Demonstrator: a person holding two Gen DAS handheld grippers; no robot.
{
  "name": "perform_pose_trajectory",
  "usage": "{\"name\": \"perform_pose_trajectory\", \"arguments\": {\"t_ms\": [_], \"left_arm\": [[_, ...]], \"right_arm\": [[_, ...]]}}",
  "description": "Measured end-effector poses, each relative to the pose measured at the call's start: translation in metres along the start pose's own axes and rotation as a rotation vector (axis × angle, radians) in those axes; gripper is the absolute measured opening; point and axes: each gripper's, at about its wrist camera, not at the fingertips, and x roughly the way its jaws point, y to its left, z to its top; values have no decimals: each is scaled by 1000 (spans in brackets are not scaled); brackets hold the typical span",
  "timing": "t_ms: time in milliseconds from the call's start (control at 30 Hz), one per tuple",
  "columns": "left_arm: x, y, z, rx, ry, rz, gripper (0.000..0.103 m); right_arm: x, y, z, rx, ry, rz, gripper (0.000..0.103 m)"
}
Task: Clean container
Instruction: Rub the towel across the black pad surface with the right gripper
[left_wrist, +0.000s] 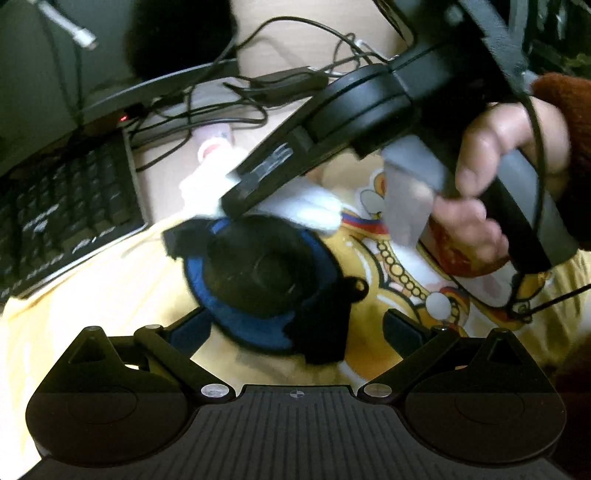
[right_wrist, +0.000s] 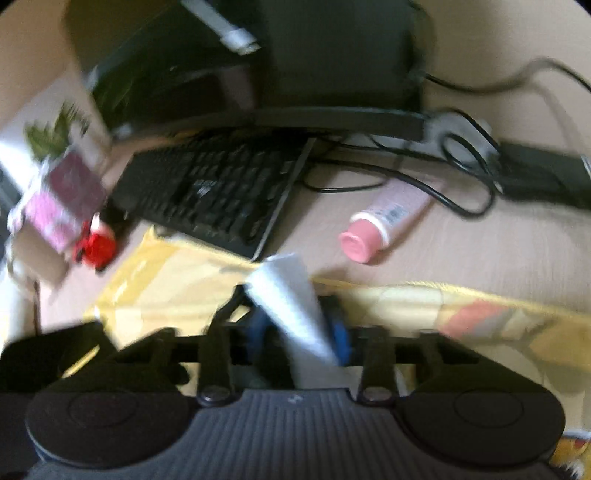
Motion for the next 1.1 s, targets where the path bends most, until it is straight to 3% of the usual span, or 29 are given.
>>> {"name": "perform_pose_trajectory", "arguments": {"t_ms": [100, 300, 433, 600, 767, 933, 1100], "left_arm": [[-7, 7, -5, -35, 1, 7, 102], [-15, 15, 10, -17, -37, 28, 102], [-4, 20, 43, 10, -68, 101, 102], [27, 22, 77, 12, -40, 200, 102], [49, 13, 79, 65, 18, 215, 102], [12, 24, 47, 3, -4, 170, 102], [-17, 30, 12, -71, -38, -18, 102]], "right_arm": [[-10, -14, -8, 28, 18, -54, 11], [-53, -27, -18, 40, -99, -178, 11], [-78, -38, -17, 143, -140, -126, 11], [-103, -32, -26, 177, -210, -99, 11], [-104, -28, -41, 196, -167, -75, 11], [-95, -12, -62, 167, -65, 14, 11], [-64, 18, -58, 58, -1, 74, 11]]}}
